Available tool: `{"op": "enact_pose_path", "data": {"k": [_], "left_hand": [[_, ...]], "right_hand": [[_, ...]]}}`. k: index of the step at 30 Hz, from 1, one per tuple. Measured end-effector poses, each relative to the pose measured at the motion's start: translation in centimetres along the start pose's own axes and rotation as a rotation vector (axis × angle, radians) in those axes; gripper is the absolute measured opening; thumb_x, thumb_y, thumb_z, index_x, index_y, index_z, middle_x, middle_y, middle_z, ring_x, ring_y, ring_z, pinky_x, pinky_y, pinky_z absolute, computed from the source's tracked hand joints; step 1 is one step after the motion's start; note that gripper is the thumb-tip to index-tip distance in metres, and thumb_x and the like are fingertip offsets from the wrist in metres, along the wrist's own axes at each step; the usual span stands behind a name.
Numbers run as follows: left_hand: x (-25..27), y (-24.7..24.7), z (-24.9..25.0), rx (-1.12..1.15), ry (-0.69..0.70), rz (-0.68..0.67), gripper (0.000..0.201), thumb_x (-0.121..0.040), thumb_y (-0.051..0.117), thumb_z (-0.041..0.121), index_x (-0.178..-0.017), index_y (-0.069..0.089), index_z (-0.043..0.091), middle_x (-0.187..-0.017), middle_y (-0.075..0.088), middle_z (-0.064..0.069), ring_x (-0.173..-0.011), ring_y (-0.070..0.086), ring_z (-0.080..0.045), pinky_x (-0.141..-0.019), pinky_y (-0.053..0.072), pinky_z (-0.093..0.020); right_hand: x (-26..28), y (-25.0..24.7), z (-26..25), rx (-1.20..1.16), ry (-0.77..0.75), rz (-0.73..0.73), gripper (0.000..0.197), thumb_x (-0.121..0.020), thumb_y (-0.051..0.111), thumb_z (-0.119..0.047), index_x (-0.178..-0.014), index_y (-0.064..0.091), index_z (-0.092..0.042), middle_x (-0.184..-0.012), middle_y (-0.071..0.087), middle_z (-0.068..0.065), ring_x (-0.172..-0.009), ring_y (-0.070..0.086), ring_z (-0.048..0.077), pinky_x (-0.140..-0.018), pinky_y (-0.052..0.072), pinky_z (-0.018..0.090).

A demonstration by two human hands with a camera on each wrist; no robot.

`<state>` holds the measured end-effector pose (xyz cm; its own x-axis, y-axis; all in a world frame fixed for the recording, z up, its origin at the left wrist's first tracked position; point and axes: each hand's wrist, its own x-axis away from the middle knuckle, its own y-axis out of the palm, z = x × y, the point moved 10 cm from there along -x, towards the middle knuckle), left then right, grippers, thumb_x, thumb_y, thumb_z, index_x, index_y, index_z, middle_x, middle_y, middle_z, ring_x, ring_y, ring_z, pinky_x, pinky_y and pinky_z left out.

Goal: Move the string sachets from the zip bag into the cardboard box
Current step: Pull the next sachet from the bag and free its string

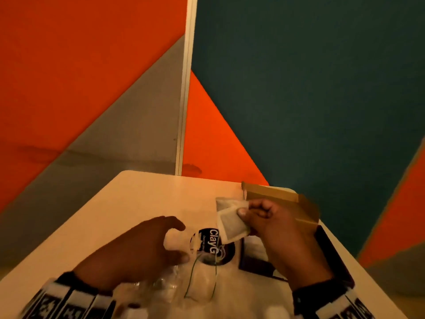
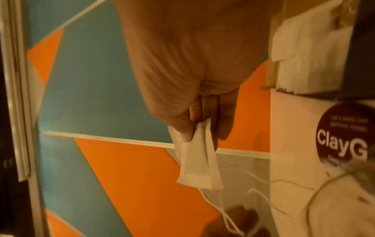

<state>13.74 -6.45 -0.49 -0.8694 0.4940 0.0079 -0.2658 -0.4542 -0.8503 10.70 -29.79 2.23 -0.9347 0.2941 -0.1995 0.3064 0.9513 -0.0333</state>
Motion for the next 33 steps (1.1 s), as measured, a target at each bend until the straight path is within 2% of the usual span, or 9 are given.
{"op": "enact_pose_path", "data": {"k": [5, 9, 13, 15, 23, 25, 29, 31, 33], "left_hand": [[-0.5, -1.3, 5.9, 0.456, 0.055, 0.204, 0.038, -0.074, 0.067, 0.063, -0.101, 0.062, 0.037, -0.101, 0.07, 0.02, -0.087, 0.066, 0.004, -0.077, 0.055, -0.027], [-2.1, -1.0, 7.2, 0.659, 0.035, 0.287, 0.011, -0.086, 0.071, 0.038, -0.089, 0.069, 0.028, -0.089, 0.075, 0.0, -0.079, 0.072, -0.019, -0.077, 0.06, -0.049], [-2.8, -1.8, 7.1, 0.725, 0.022, 0.319, 0.007, -0.087, 0.072, 0.019, -0.083, 0.076, 0.017, -0.08, 0.076, -0.008, -0.065, 0.07, -0.023, -0.074, 0.06, -0.045], [-2.9, -2.2, 6.8, 0.686, 0.015, 0.329, 0.004, -0.084, 0.075, 0.017, -0.081, 0.078, 0.017, -0.079, 0.076, -0.01, -0.067, 0.07, -0.029, -0.074, 0.06, -0.045], [-2.4, -4.3, 4.7, 0.499, 0.004, 0.411, 0.005, -0.084, 0.076, 0.027, -0.079, 0.075, 0.026, -0.075, 0.075, 0.002, -0.063, 0.067, -0.01, -0.066, 0.052, -0.031], [-2.3, -5.0, 4.4, 0.425, 0.017, 0.419, 0.005, -0.081, 0.077, 0.033, -0.079, 0.074, 0.031, -0.086, 0.074, 0.006, -0.074, 0.068, -0.009, -0.07, 0.05, -0.03], [-2.4, -4.5, 6.4, 0.369, 0.166, 0.307, 0.01, -0.076, 0.078, 0.038, -0.083, 0.072, 0.034, -0.118, 0.06, 0.038, -0.1, 0.065, 0.0, -0.089, 0.051, -0.026], [-2.6, -3.3, 7.4, 0.299, 0.188, 0.246, 0.012, -0.077, 0.08, 0.038, -0.086, 0.071, 0.039, -0.112, 0.063, 0.04, -0.102, 0.062, 0.009, -0.093, 0.048, -0.025], [-3.0, -2.4, 7.7, 0.236, 0.179, 0.233, 0.015, -0.079, 0.08, 0.033, -0.083, 0.07, 0.044, -0.087, 0.071, 0.03, -0.087, 0.065, 0.009, -0.084, 0.051, -0.024]], "right_hand": [[-0.6, 1.7, 0.1, -0.217, 0.0, -0.039, 0.004, -0.089, 0.071, -0.007, -0.09, 0.069, -0.01, -0.084, 0.078, 0.009, -0.074, 0.073, 0.02, -0.063, 0.056, 0.03], [-1.0, 1.5, -0.2, -0.259, 0.008, -0.049, 0.01, -0.087, 0.074, -0.009, -0.095, 0.069, -0.008, -0.091, 0.078, 0.013, -0.081, 0.075, 0.027, -0.069, 0.058, 0.037], [-1.4, 0.9, -0.5, -0.215, 0.017, -0.054, 0.011, -0.086, 0.075, -0.009, -0.096, 0.071, -0.01, -0.093, 0.078, 0.012, -0.088, 0.075, 0.03, -0.078, 0.061, 0.045], [-1.4, 0.7, -0.5, -0.209, 0.025, -0.063, 0.01, -0.089, 0.071, -0.004, -0.098, 0.071, -0.008, -0.093, 0.079, 0.011, -0.086, 0.076, 0.026, -0.073, 0.061, 0.039], [-1.5, -0.5, 0.2, -0.159, 0.058, -0.013, 0.012, -0.09, 0.07, -0.002, -0.099, 0.073, -0.009, -0.092, 0.078, 0.009, -0.079, 0.073, 0.021, -0.069, 0.062, 0.034], [-1.6, -0.6, 0.3, -0.084, 0.07, -0.021, 0.011, -0.091, 0.069, -0.005, -0.098, 0.073, -0.013, -0.093, 0.078, 0.006, -0.078, 0.074, 0.02, -0.07, 0.063, 0.033], [-1.0, 0.6, -0.1, 0.191, 0.07, -0.139, 0.018, -0.094, 0.066, -0.01, -0.089, 0.075, -0.025, -0.088, 0.078, -0.004, -0.077, 0.074, 0.012, -0.078, 0.063, 0.033], [-0.4, 1.7, -0.4, 0.307, 0.05, -0.221, 0.024, -0.092, 0.066, -0.007, -0.089, 0.077, -0.029, -0.089, 0.078, -0.007, -0.083, 0.074, 0.01, -0.078, 0.063, 0.029], [0.0, 2.6, -0.5, 0.421, 0.02, -0.266, 0.03, -0.09, 0.066, -0.007, -0.092, 0.077, -0.035, -0.093, 0.078, -0.008, -0.086, 0.073, 0.008, -0.081, 0.062, 0.028]]}}
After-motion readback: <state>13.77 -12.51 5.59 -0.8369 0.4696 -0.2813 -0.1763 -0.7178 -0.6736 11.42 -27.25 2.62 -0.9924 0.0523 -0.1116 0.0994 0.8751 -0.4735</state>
